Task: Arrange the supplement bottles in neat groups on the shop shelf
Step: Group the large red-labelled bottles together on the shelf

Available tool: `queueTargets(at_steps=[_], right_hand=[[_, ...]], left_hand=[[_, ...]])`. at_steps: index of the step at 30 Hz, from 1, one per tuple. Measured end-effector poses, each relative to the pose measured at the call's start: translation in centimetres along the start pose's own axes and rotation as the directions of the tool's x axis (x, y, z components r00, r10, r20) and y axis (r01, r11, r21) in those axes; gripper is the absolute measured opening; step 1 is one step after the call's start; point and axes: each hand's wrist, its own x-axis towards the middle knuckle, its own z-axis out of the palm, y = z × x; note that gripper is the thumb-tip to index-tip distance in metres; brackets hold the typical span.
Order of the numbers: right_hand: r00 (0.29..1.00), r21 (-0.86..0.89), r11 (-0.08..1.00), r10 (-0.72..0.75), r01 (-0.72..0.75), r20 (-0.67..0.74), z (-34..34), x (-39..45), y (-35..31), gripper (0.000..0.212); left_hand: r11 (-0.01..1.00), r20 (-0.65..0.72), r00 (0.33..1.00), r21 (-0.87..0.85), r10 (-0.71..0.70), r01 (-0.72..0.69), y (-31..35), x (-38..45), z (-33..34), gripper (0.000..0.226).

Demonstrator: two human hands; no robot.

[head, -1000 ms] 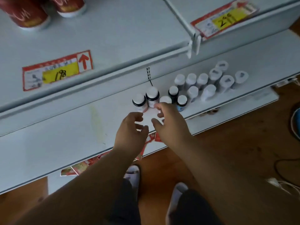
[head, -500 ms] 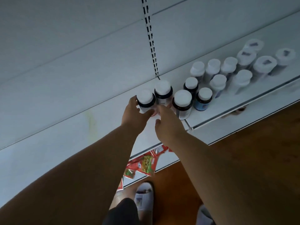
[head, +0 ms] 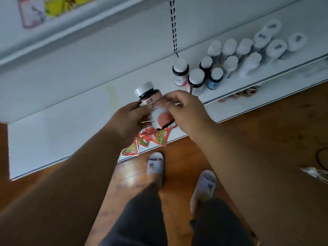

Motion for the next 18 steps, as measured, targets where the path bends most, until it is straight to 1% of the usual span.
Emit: queueTargets(at_steps=[1,2,4,5,7,11,14,16,18], right_hand=[[1.0,0.039,0.999,0.015,-0.016,0.015,-0.3,-1.8,-1.3,0.021],[0.999,0.073,0.997,0.031,-0.034,0.029,-0.7,-3.8,-2.5,0.018],[0.997,0.134,0.989,0.051,-0.058,0.056,-1.8,-7.7,-4.7,0.013],[0.996,0.16,0.985,0.056,-0.066,0.069,-2.4,-9.6,-5.7,0.012],[0.996,0.202,0.977,0.055,-0.068,0.069,-3.7,-12.7,-7.9,0.014],[1.0,0.227,0.974,0.018,-0.022,0.023,-6.0,-16.0,-13.1,0.026],[0.999,0.208,0.977,-0.042,0.042,-0.007,-7.3,-17.0,-16.8,0.033],[0.997,0.166,0.983,-0.071,0.076,-0.038,-7.6,-17.2,-18.7,0.032],[0.995,0.165,0.982,-0.08,0.088,-0.053,-8.0,-17.3,-20.3,0.031]], left_hand=[[0.999,0.004,1.0,-0.05,-0.014,0.014,0.5,-2.4,0.5,0.029],[0.996,-0.002,1.0,-0.088,-0.026,0.025,1.1,-4.8,1.0,0.034],[0.988,-0.004,0.999,-0.145,-0.046,0.045,2.1,-9.1,2.1,0.053],[0.984,0.01,0.999,-0.17,-0.048,0.048,2.6,-11.0,2.6,0.06],[0.978,0.041,0.998,-0.201,-0.042,0.049,3.7,-14.0,3.4,0.065],[0.972,0.154,0.988,-0.236,0.032,0.005,7.2,-17.6,4.1,0.057],[0.976,0.23,0.968,-0.21,0.101,-0.052,10.4,-18.6,4.1,0.052],[0.977,0.241,0.958,-0.176,0.158,-0.117,12.5,-19.4,4.2,0.048],[0.974,0.214,0.957,-0.153,0.196,-0.165,14.2,-20.3,4.5,0.046]])
